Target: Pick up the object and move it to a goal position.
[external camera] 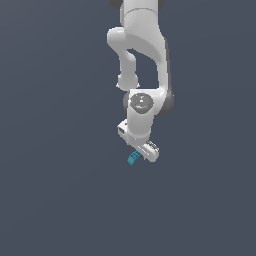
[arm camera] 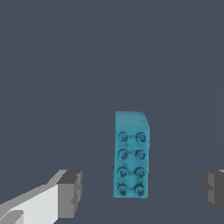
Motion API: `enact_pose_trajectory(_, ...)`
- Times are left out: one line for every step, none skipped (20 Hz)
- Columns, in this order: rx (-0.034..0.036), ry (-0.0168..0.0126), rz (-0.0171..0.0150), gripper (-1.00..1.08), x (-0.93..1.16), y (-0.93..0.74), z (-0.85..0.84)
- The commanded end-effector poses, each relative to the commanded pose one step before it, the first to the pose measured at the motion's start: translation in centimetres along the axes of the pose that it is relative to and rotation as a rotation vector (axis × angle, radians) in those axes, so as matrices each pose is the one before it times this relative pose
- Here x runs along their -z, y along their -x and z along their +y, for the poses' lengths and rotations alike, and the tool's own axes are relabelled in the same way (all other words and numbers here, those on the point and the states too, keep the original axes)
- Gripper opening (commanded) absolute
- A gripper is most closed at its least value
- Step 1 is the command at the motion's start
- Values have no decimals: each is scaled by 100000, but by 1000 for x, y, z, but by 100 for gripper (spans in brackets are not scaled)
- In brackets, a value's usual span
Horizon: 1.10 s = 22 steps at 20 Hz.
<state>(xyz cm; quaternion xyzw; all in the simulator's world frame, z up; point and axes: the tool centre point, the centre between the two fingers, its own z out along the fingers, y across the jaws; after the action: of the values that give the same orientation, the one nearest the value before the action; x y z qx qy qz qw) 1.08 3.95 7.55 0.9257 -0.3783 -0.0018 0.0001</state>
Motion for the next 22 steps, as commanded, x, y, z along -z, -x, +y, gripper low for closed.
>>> enact_pose_trajectory(-2010, -120, 223, 100, -206, 19, -105)
enact_pose_trajectory(-445, -21, 44, 100, -51, 10, -24)
enact_pose_trajectory(-318, -15, 31, 100, -37, 7, -17)
enact_pose_trajectory(-194, -9, 19, 100, -22, 3, -9)
enact_pose_trajectory(-69, -3, 7, 100, -7, -1, -1)
enact_pose_trajectory(445, 46, -67, 100, 27, 16, 15)
enact_pose_trajectory(0, 0, 0, 100, -39, 2, -1)
enact_pose_trajectory(0, 0, 0, 100, -115, 6, -3)
enact_pose_trajectory(0, 0, 0, 100, -191, 11, -4)
enact_pose_trajectory(-68, -7, 8, 100, -260, -16, 23)
enact_pose_trajectory(0, 0, 0, 100, -342, 21, -6)
enact_pose_trajectory(-68, -6, 7, 100, -410, -6, 22)
enact_pose_trajectory(-48, -4, 5, 100, -484, 9, 13)
enact_pose_trajectory(-48, -4, 5, 100, -555, 15, 13)
enact_pose_trajectory(-68, -6, 8, 100, -598, 8, 21)
enact_pose_trajectory(-48, -4, 6, 100, -532, 11, 12)
enact_pose_trajectory(0, 0, 0, 100, -453, 25, -11)
enact_pose_trajectory(-68, -7, 9, 100, -364, -18, 13)
enact_pose_trajectory(0, 0, 0, 100, -289, 3, -20)
enact_pose_trajectory(-47, -8, 9, 100, -201, -30, -5)
enact_pose_trajectory(0, 0, 0, 100, -130, -18, -28)
enact_pose_trajectory(0, 0, 0, 100, -61, -21, -27)
